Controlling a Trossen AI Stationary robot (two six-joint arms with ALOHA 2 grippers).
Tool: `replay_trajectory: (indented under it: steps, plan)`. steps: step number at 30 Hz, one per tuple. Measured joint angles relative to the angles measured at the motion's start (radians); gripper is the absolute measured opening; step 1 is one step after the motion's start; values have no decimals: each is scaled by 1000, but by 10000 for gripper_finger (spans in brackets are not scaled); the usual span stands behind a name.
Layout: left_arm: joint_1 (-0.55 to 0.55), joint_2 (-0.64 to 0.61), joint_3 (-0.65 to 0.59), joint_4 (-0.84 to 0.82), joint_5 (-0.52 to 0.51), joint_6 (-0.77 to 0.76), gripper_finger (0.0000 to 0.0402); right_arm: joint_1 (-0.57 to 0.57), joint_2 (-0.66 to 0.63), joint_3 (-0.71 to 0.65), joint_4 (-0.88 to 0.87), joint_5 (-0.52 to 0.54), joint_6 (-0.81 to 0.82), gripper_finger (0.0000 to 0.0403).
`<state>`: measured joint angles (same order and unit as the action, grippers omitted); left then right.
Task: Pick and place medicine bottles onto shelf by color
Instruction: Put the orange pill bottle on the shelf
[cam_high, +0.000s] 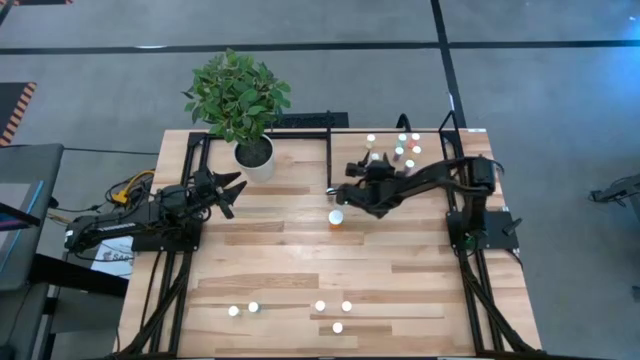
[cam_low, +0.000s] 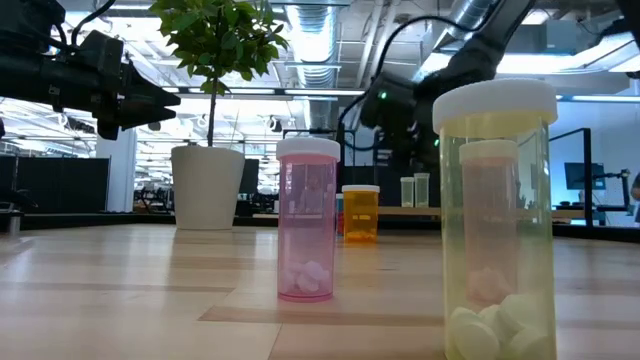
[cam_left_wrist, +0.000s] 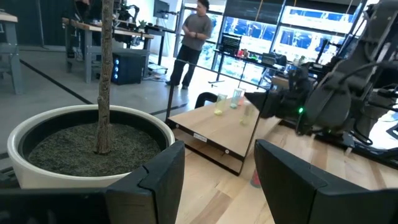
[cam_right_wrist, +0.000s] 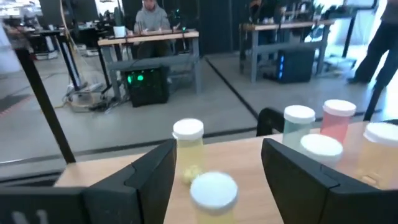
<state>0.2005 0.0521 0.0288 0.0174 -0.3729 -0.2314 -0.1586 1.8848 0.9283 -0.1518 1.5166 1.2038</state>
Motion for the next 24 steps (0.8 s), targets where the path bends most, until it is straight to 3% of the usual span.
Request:
replay_trajectory:
  steps: [8,10,16,24]
  plan:
    - [0,0,0,0,0,0,181,46,-225,-1,-299,-71,194,260]
    - [0,0,0,0,0,0,181,54,-301,-1,-382,-135,238,260]
    - [0,0,0,0,0,0,181,7,-535,-1,-617,-616,417,260]
    - [0,0,0,0,0,0,181,-106,-778,0,-850,-1189,423,260]
